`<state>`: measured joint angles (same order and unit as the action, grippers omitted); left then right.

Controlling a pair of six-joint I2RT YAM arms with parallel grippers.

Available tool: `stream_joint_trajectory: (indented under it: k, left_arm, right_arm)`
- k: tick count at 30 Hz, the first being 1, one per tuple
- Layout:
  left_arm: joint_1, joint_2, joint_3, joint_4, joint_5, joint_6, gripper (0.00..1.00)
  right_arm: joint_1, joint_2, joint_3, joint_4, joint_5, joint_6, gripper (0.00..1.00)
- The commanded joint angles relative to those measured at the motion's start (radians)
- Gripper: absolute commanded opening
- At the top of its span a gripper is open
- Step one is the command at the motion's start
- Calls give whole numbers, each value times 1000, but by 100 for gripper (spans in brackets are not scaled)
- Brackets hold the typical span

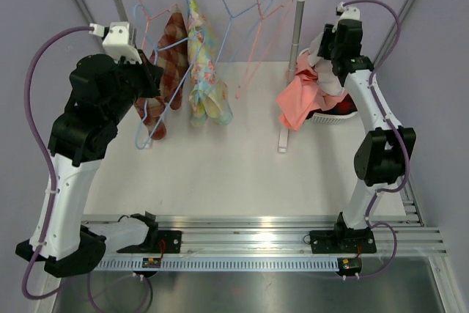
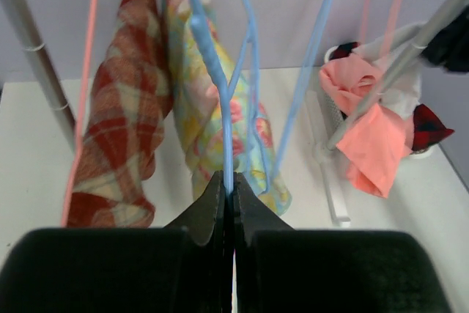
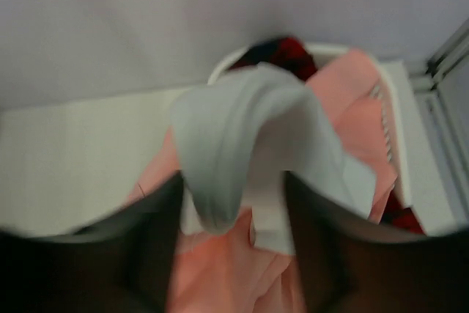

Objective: Remove the skirt from the hanger

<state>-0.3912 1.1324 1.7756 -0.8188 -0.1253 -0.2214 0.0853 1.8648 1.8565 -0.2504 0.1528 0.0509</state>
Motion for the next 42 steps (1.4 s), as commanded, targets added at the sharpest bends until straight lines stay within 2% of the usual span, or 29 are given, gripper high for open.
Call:
stream_joint_trajectory:
  k: [1,3,8,10,16,20,21,23,28,33,37,42]
  left_arm:
    - [-125,62,142,37,-57,11,0]
    - [-170,102,229,12,-117,16,0]
    - [-241,184,323,-5,-181,11,0]
    - [-248,199,343,-9,-206,25,0]
    - [-248,250,343,-2,-430,89,0]
    - [-248,326,477,-91,-575,73,0]
    - [-250,339,567,-168,-595,56,0]
    - [-256,351,611,-209,-640,25,0]
    - [-255,265,421,-53,-620,82,0]
    - [-242,340,453,19,-579,131,0]
    - [-97,403,513,47,-394,71,0]
    - [-12,507,604,108,-317,63,0]
  right_arm:
    - [4,-73,-86,16,-48,137,99]
    - [4,-88,-170,-15,-85,193,99]
    - [4,-297,-504,102,-171,254,99]
    - [4,-382,-560,100,-191,256,99]
    - [4,-616,-713,56,-297,315,99]
    - [5,-726,-798,57,-377,352,99]
    - [5,-740,-803,40,-383,351,99]
    - [5,-768,-806,14,-386,340,99]
    - [5,-805,-813,-29,-377,314,99]
    - [5,-817,-826,-26,-395,334,99]
    - [5,-837,-838,-36,-392,328,99]
    - [5,-865,-861,-41,-391,325,100]
